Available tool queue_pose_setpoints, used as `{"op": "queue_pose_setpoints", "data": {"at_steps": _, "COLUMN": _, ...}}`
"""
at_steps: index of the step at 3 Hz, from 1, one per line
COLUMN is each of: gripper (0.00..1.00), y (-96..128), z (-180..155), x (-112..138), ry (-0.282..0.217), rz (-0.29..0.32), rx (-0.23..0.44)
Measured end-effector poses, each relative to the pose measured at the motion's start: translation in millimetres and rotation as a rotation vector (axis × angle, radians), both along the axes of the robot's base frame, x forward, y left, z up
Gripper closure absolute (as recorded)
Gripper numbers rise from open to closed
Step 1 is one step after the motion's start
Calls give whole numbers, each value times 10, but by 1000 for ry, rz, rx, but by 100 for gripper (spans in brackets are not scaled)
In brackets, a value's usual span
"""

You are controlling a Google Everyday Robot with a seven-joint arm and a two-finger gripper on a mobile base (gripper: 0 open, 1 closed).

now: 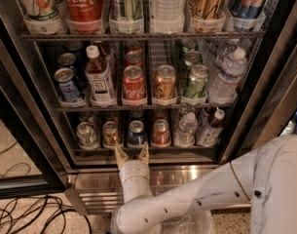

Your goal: Pick pepsi can from bottom shelf of fridge

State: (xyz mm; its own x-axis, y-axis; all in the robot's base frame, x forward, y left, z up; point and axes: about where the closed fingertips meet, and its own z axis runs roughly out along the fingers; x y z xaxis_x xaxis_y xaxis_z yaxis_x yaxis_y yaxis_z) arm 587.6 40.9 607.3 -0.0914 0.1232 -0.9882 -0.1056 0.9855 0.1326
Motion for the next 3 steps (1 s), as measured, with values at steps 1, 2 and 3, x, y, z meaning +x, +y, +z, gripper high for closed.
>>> {"op": "queue_pose_setpoints", "data": {"at_steps": 1, "gripper": 27, "y": -10, "z": -9, "x": 71, "ry": -9, "rz": -2, "rx": -16}}
{"op": "queue_pose_setpoints", "data": {"at_steps": 2, "gripper": 25, "y": -111, "z": -3, "x": 177, "ry": -25, "rz": -22, "rx": -49}}
{"op": "queue_pose_setpoints", "data": {"at_steps": 3, "gripper": 24, "y": -216, "z": -4, "x": 280, "ry": -38, "rz": -41, "rx": -77}}
